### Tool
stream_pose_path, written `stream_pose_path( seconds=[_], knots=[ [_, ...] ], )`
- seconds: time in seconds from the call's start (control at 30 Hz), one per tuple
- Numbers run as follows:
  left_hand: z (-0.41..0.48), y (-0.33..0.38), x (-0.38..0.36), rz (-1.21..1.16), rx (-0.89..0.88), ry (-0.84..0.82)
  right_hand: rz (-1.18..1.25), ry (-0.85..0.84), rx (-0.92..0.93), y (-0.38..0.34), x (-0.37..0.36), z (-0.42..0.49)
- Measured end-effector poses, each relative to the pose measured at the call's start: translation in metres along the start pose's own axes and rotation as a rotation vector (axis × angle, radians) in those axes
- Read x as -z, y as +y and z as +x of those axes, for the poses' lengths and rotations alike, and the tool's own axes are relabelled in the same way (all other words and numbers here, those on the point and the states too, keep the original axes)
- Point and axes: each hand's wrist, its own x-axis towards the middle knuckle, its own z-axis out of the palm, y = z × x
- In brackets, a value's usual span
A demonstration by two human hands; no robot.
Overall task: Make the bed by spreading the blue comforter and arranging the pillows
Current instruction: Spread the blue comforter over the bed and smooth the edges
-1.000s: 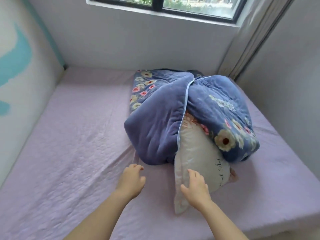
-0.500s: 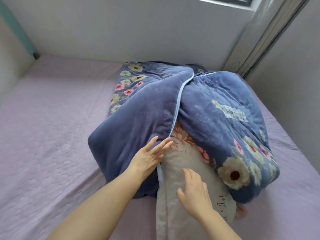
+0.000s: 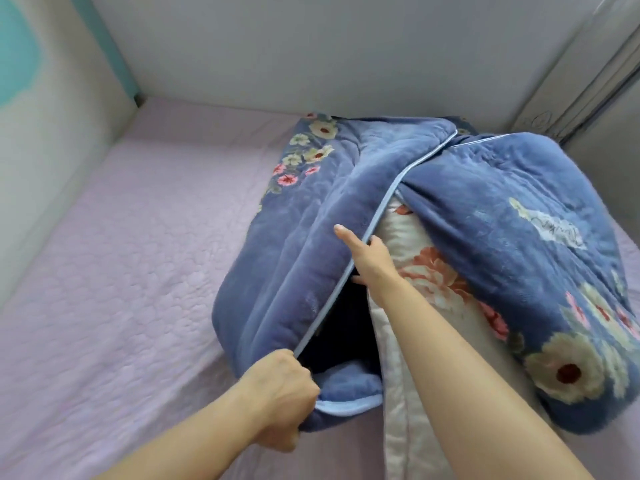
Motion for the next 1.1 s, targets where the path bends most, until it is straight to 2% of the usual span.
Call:
stream_pose_path(
  seconds=[0.17,0.27,0.37,0.43,0.5,0.57,0.67,0.8,0.87,0.97,1.1],
  knots=[
    [-0.041,-0.038,-0.024,-0.110,0.080,0.138,0.031,0.075,0.005,-0.012,-0.065,-0.008],
    [-0.074,-0.074,-0.051,-0.182,0.172,0.215,0.072,-0.018,0.119,-0.047,-0.151,-0.019],
    [-0.100,-0.109,-0.089,-0.251,0.242,0.243,-0.066,-0.219,0.304,-0.073,-0.268,-0.047],
    [-0.114,-0.131,-0.125,-0.331,0.312,0.259,-0.191,-0.446,0.376,-0.068,-0.334,-0.065],
    [-0.124,-0.148,-0.172,-0.431,0.376,0.221,-0.395,-0.676,0.327,-0.047,-0.383,-0.070],
    [-0.124,-0.154,-0.213,-0.518,0.431,0.179,-0.612,-0.715,0.282,-0.017,-0.388,-0.060],
    [-0.107,-0.159,-0.254,-0.576,0.458,0.187,-0.891,-0.471,0.285,0.045,-0.327,-0.043],
    [-0.072,-0.158,-0.300,-0.556,0.484,0.185,-1.118,-0.070,0.326,0.151,-0.178,-0.080],
    [-0.059,-0.150,-0.321,-0.555,0.500,0.228,-1.271,0.016,0.285,0.194,-0.111,-0.105],
    [-0.050,-0.133,-0.339,-0.530,0.481,0.294,-1.566,0.087,0.161,0.237,-0.062,-0.111],
    [-0.051,-0.125,-0.356,-0.533,0.489,0.448,-1.480,0.412,0.120,0.257,-0.050,-0.067]
  ],
)
